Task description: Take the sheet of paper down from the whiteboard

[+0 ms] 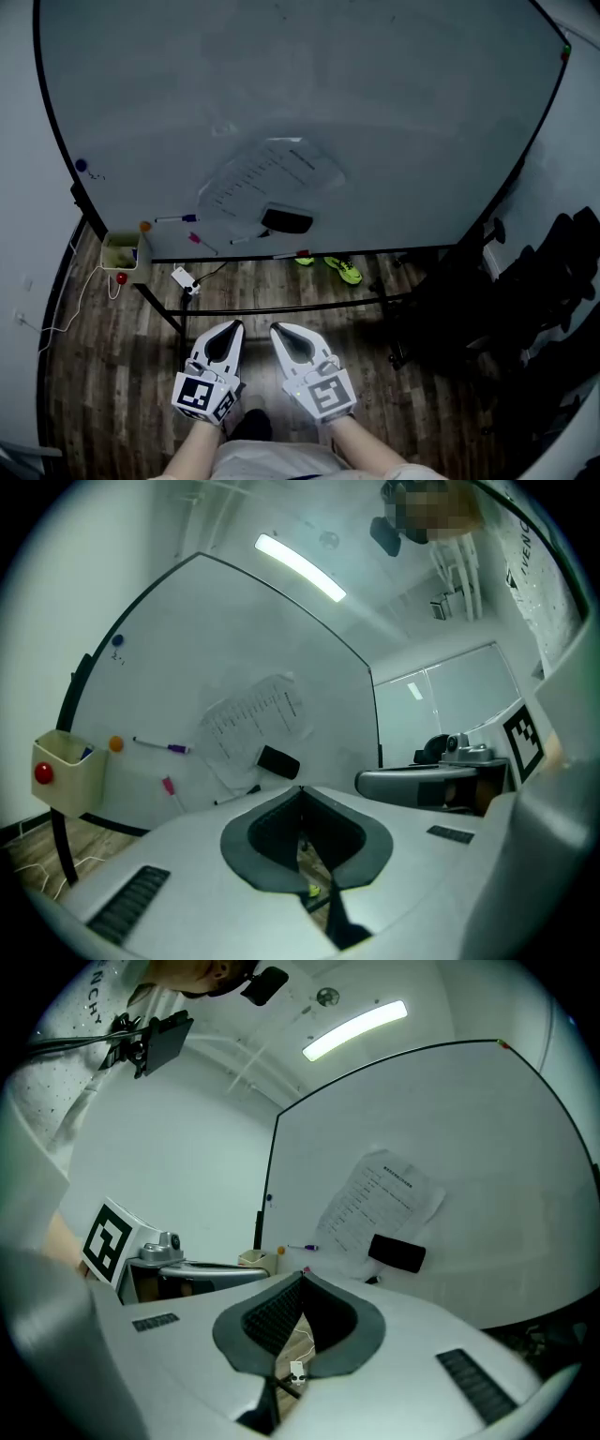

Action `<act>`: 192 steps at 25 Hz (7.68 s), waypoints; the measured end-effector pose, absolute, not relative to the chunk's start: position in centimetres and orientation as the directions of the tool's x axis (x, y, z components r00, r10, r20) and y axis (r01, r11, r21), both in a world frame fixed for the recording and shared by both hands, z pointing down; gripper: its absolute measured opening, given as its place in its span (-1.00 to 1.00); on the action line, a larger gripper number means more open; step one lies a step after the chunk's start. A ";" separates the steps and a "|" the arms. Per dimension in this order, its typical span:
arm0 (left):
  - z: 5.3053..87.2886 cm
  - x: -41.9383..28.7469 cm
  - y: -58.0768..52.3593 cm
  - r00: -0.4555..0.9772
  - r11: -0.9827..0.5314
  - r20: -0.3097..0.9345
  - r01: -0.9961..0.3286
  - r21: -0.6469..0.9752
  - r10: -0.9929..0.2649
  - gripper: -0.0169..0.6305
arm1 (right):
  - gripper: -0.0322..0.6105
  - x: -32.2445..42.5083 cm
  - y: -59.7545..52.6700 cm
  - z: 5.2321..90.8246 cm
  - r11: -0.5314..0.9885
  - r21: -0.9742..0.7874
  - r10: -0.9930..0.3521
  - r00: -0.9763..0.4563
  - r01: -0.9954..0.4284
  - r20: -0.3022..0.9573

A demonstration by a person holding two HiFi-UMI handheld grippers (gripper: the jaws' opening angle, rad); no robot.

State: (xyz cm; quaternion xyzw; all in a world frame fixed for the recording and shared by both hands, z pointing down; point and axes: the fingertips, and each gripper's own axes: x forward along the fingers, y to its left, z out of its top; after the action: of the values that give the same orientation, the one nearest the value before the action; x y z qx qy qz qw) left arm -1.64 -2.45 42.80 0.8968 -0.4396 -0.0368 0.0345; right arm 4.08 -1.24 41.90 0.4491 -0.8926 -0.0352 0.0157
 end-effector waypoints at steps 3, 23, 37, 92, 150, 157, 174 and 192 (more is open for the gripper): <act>41.9 -1.6 -4.6 0.617 -0.620 -0.061 -0.781 0.069 -0.784 -0.90 | -0.84 4.2 -3.3 40.9 0.584 0.084 -0.809 -0.588 -0.807 -0.023; 39.3 -4.1 -15.6 0.657 -0.661 -0.100 -0.750 0.014 -0.747 -0.90 | -0.84 1.3 -14.3 39.5 0.506 0.062 -0.858 -0.510 -0.860 -0.064; 40.5 -5.4 -19.5 0.652 -0.655 -0.079 -0.755 0.022 -0.754 -0.67 | -0.84 1.9 -18.4 40.3 0.408 0.042 -0.912 -0.409 -0.912 -0.037; 43.9 -5.0 -24.1 0.552 -0.551 0.004 -0.833 0.050 -0.834 -0.52 | -0.09 7.8 -25.8 41.6 0.122 -0.980 -0.948 -0.312 -0.157 -0.068; 42.9 -6.2 -28.3 0.450 -0.446 -0.045 -0.858 0.256 -0.892 -0.81 | -0.06 8.2 -26.9 43.0 0.050 -0.946 -0.958 -0.284 -0.321 0.046; 42.7 -5.9 -27.8 0.486 -0.486 -0.067 -0.839 0.245 -0.872 -0.90 | -0.06 8.1 -27.0 43.2 0.048 -0.939 -0.960 -0.275 -0.342 0.051; 42.3 -5.9 -28.4 0.473 -0.473 -0.059 -0.851 0.229 -0.879 -0.89 | -0.06 8.3 -26.9 43.4 0.038 -0.914 -0.963 -0.259 -0.403 0.075; 42.8 -7.3 -27.2 0.454 -0.450 -0.042 -0.860 0.242 -0.890 -0.91 | -0.18 8.7 -26.5 43.8 0.011 -0.881 -0.962 -0.247 -0.473 0.120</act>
State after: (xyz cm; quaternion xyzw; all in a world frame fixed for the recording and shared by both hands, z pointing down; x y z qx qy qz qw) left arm -7.29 -27.17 42.77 0.8476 -0.5160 -0.0815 0.0930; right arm 8.68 -26.47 43.78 0.5478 -0.6550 0.4408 -0.2768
